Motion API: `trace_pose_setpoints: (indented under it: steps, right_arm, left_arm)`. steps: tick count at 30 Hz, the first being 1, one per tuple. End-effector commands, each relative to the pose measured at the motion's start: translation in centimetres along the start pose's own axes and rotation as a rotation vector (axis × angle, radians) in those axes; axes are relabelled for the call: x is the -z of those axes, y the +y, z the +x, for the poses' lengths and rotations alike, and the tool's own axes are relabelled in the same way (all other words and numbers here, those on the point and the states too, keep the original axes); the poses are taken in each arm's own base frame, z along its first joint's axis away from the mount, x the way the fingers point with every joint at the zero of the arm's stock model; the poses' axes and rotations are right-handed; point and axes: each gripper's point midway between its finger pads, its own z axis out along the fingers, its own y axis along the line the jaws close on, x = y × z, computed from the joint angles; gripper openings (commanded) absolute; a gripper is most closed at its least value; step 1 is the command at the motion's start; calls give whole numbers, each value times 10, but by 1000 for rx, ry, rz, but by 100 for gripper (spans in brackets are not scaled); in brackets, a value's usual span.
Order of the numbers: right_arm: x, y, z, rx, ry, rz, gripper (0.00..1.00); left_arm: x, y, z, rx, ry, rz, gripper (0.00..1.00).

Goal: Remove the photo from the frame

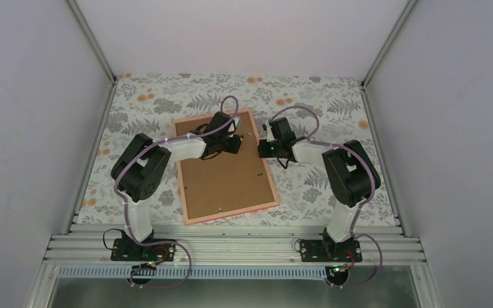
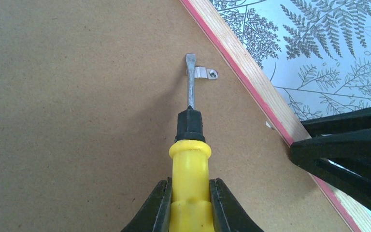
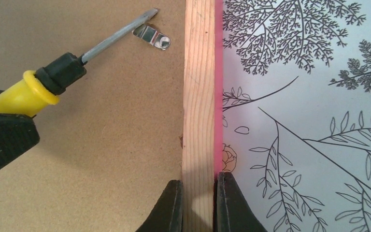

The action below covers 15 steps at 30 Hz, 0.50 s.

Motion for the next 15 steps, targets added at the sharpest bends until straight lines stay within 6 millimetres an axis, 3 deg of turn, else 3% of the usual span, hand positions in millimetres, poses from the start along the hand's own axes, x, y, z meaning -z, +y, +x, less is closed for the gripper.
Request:
trace_pose_setpoints:
  steps: [1, 15]
  right_arm:
    - [2, 2, 25, -27, 88, -35, 4]
    - [3, 2, 25, -28, 87, -33, 4]
  left_arm:
    - [10, -3, 10, -23, 38, 16, 2]
    - [18, -2, 20, -23, 59, 17, 2]
